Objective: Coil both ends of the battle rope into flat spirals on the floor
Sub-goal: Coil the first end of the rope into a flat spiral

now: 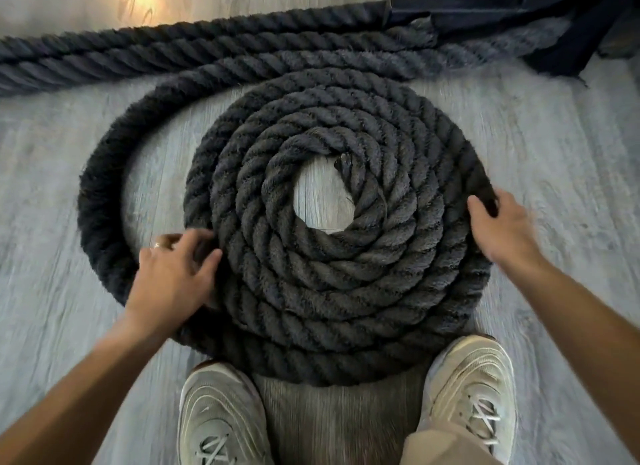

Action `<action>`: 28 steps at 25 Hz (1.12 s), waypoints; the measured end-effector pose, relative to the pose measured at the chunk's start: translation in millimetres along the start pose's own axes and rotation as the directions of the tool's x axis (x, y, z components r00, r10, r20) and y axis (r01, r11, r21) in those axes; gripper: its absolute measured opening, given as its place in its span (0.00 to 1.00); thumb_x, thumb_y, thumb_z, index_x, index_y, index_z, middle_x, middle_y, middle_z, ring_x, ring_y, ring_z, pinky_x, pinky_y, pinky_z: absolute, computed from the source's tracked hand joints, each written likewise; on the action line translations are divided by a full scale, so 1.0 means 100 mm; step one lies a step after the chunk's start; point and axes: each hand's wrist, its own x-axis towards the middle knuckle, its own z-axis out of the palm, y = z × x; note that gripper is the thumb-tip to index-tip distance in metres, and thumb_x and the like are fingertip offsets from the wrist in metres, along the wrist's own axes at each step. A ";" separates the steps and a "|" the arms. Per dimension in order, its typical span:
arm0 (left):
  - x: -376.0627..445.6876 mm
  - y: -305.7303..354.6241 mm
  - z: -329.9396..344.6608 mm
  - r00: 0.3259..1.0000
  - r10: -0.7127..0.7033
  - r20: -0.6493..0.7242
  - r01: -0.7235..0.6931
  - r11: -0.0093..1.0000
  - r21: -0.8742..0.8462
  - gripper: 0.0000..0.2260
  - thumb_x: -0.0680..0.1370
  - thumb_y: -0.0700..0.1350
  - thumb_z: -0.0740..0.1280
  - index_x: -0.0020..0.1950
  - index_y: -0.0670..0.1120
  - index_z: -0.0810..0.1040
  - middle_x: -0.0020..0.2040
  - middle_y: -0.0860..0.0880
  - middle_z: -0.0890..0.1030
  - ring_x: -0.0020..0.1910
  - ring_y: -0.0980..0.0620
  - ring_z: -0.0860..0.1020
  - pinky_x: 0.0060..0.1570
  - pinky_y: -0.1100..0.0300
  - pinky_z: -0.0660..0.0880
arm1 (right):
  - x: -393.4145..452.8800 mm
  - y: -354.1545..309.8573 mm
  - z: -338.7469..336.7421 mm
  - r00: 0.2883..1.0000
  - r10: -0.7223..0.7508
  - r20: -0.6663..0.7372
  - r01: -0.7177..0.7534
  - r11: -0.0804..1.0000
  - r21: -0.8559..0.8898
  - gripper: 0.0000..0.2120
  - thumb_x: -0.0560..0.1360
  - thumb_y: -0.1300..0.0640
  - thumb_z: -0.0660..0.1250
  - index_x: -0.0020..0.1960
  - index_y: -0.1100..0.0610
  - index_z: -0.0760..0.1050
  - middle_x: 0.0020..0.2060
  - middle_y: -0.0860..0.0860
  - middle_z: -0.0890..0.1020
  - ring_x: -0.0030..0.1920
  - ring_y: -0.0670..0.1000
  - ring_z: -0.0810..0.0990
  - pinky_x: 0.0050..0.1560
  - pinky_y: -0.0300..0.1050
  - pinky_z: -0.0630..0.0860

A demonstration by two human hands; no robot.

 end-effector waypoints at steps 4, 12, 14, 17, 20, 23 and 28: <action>0.62 0.02 -0.13 0.995 -0.059 0.075 0.067 0.991 -0.116 0.23 0.80 0.55 0.66 0.75 0.60 0.68 0.63 0.35 0.76 0.63 0.36 0.75 0.67 0.50 0.67 | -0.61 0.44 0.09 0.994 0.034 0.103 -0.035 0.999 0.006 0.30 0.81 0.35 0.54 0.77 0.50 0.63 0.69 0.57 0.76 0.65 0.63 0.76 0.62 0.55 0.71; 0.69 0.01 0.03 0.999 -0.032 -0.041 0.026 0.989 -0.147 0.23 0.80 0.51 0.67 0.75 0.59 0.70 0.63 0.40 0.81 0.59 0.41 0.79 0.59 0.55 0.71 | -0.21 0.34 -0.08 0.983 0.013 0.182 -0.005 0.999 -0.042 0.29 0.83 0.37 0.54 0.79 0.49 0.61 0.74 0.56 0.72 0.71 0.63 0.71 0.71 0.61 0.68; 0.37 0.04 0.11 0.997 -0.018 -0.072 0.009 0.993 -0.114 0.25 0.78 0.53 0.69 0.75 0.58 0.71 0.55 0.39 0.84 0.54 0.40 0.82 0.53 0.54 0.74 | 0.06 0.20 -0.22 0.983 -0.011 0.181 0.022 0.998 -0.056 0.26 0.82 0.38 0.56 0.77 0.48 0.65 0.72 0.56 0.74 0.69 0.62 0.73 0.68 0.59 0.70; -0.06 0.06 0.20 0.999 0.010 -0.053 -0.008 0.999 0.038 0.28 0.77 0.57 0.68 0.77 0.53 0.68 0.46 0.38 0.84 0.49 0.36 0.82 0.49 0.46 0.78 | 0.40 -0.06 -0.28 0.992 -0.078 0.104 0.088 0.991 -0.097 0.24 0.82 0.39 0.60 0.73 0.50 0.71 0.67 0.57 0.78 0.65 0.62 0.76 0.60 0.51 0.72; -0.21 0.06 0.22 0.997 0.045 -0.068 -0.031 0.980 0.196 0.26 0.78 0.60 0.66 0.72 0.49 0.71 0.45 0.38 0.84 0.52 0.32 0.78 0.49 0.40 0.75 | 0.43 -0.14 -0.13 0.997 -0.074 -0.015 0.074 0.997 -0.025 0.25 0.81 0.39 0.61 0.72 0.53 0.71 0.66 0.59 0.78 0.65 0.63 0.76 0.61 0.51 0.73; -0.05 0.07 0.15 0.992 0.000 -0.125 0.040 0.945 0.323 0.22 0.79 0.64 0.59 0.64 0.50 0.74 0.53 0.36 0.80 0.55 0.30 0.73 0.52 0.35 0.71 | 0.06 0.09 -0.01 0.998 0.054 -0.017 -0.052 0.993 0.106 0.29 0.79 0.38 0.60 0.77 0.47 0.64 0.73 0.59 0.71 0.70 0.63 0.72 0.68 0.59 0.72; 0.70 0.16 0.00 0.998 0.061 0.016 -0.062 0.988 0.144 0.23 0.81 0.53 0.63 0.76 0.55 0.65 0.69 0.33 0.65 0.65 0.27 0.69 0.66 0.36 0.68 | -0.82 0.58 0.10 0.995 0.085 0.058 -0.089 0.993 0.083 0.30 0.81 0.37 0.58 0.79 0.47 0.59 0.71 0.57 0.75 0.67 0.64 0.75 0.66 0.59 0.72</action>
